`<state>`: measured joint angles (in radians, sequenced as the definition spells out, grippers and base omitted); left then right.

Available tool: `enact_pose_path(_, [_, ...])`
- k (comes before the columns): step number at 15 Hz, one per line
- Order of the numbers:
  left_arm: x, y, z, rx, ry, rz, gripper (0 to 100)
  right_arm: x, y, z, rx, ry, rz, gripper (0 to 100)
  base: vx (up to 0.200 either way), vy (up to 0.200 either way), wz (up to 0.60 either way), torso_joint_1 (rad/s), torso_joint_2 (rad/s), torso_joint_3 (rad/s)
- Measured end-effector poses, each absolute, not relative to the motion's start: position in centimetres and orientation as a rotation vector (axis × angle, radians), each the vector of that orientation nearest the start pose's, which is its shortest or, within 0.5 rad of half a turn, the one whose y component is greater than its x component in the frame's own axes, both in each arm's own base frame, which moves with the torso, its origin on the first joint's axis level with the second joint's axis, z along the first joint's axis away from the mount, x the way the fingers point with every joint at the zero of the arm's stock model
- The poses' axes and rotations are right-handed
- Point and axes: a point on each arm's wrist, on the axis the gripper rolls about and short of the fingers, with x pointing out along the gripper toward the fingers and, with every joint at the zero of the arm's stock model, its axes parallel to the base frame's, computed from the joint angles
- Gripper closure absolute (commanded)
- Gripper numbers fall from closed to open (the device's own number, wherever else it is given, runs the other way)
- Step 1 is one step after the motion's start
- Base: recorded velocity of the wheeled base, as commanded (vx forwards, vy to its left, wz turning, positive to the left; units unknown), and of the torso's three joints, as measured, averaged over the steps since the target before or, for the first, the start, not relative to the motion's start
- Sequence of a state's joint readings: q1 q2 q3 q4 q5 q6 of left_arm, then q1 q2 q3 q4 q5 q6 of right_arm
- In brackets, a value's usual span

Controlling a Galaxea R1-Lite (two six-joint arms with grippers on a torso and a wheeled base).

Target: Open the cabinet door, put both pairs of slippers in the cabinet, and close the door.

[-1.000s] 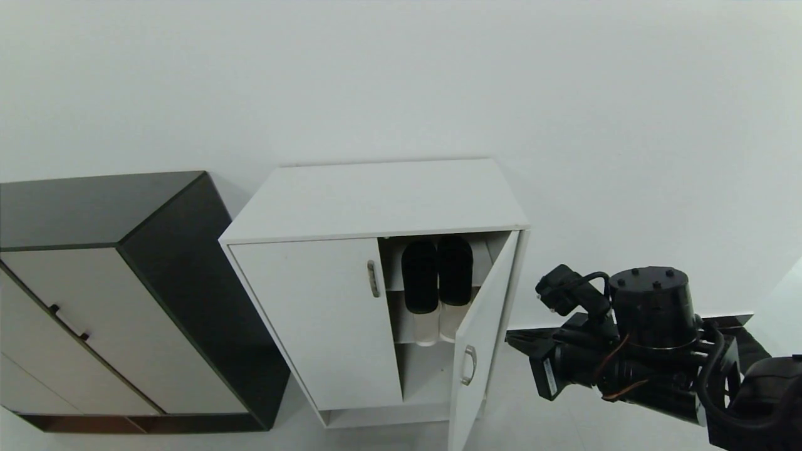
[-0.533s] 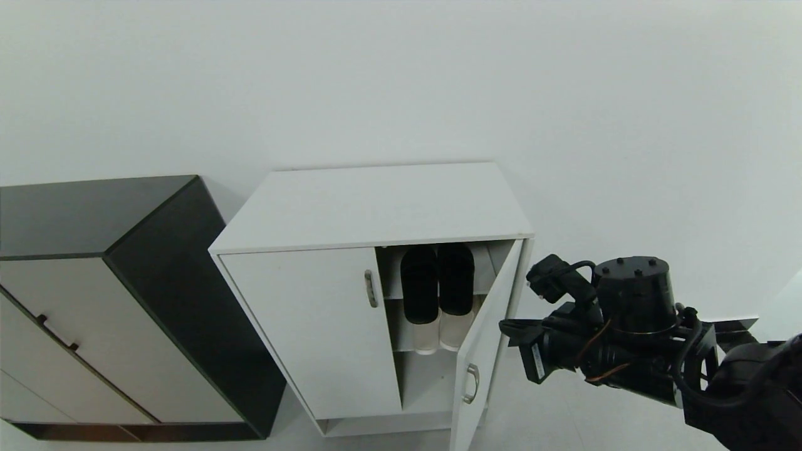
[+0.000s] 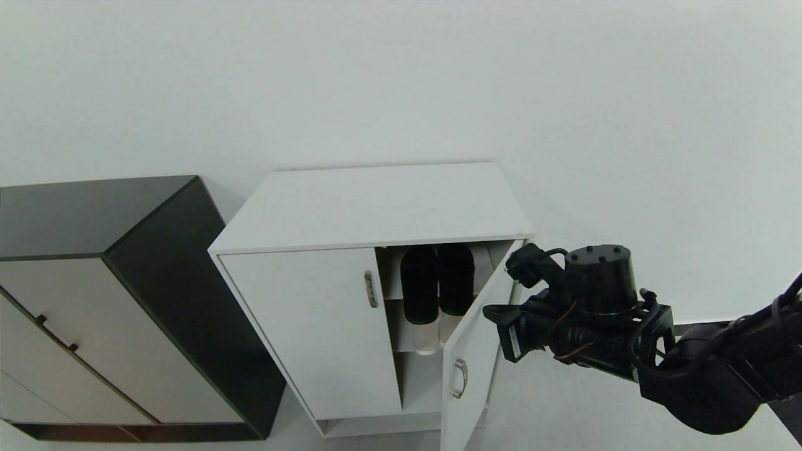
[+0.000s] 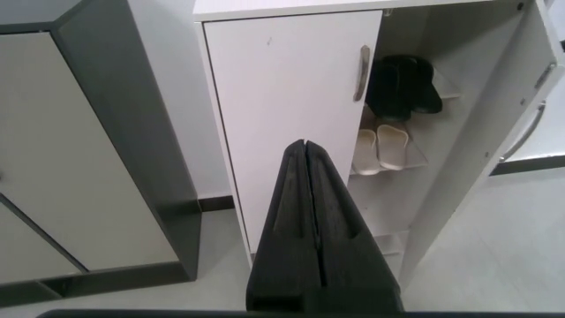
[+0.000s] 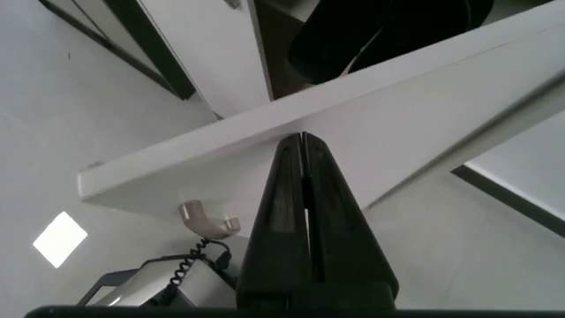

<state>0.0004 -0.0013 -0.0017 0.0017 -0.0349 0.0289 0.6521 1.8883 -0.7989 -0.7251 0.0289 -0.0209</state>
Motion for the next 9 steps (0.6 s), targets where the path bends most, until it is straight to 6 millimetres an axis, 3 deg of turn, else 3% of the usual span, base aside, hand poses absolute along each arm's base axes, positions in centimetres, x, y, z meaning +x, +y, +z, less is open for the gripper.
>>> enact_pose_path(9, [-2.3,-0.1,7.6,0.027,-0.002,-0.033,100,29.4,21.9,12.6,-0.122,0.322,0.663,100,0.000,0.000,0.00,0.000,0.00,0.000])
